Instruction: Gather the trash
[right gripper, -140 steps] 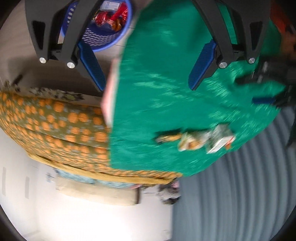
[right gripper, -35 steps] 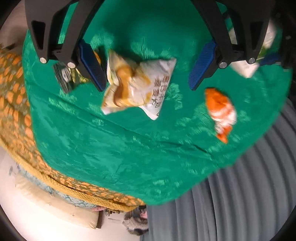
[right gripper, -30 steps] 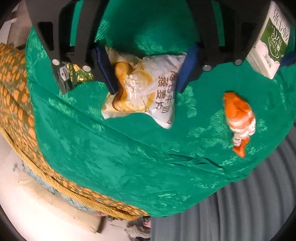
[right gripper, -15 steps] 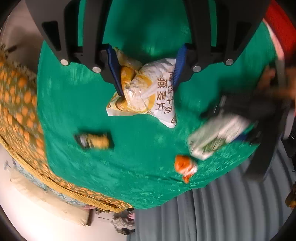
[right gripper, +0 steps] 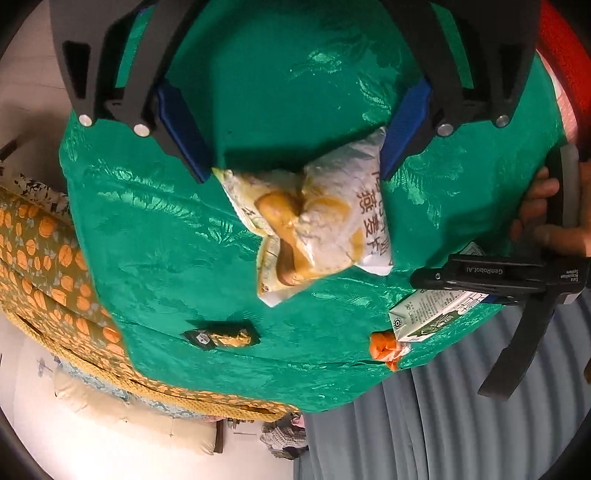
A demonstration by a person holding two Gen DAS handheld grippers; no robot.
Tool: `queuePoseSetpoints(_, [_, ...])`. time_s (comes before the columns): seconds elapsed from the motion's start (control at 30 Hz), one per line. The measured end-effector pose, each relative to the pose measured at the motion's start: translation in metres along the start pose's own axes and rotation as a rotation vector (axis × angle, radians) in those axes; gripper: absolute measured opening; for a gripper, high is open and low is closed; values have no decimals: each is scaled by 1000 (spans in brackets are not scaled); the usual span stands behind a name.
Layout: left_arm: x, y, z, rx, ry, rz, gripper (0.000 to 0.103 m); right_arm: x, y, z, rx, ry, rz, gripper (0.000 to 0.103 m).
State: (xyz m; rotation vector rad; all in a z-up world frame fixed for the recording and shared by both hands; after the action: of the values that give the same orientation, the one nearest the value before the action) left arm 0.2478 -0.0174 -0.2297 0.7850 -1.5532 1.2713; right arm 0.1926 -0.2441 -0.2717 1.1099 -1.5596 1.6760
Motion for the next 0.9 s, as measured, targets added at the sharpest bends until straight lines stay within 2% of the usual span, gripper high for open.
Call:
queuePoseSetpoints(0.3, [0, 0, 0, -3, -2, 1, 99, 0, 5, -3, 0, 25, 32, 92])
queuePoseSetpoints(0.9, [0, 0, -4, -9, 7, 1, 99, -1, 3, -3, -4, 31, 29, 93])
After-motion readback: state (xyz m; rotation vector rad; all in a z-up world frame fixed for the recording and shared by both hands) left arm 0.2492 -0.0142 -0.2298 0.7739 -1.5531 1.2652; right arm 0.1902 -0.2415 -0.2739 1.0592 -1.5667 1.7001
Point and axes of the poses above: each gripper's, at about its wrist camera, not at the fingertips, and x roughly against the way its jaws point, z to its right, y to its underside, the point moved 3 cm from there along -x, roughly the way its jaws point, and after that the axes turned 14 degrees about -z, right-handed, at the moved point
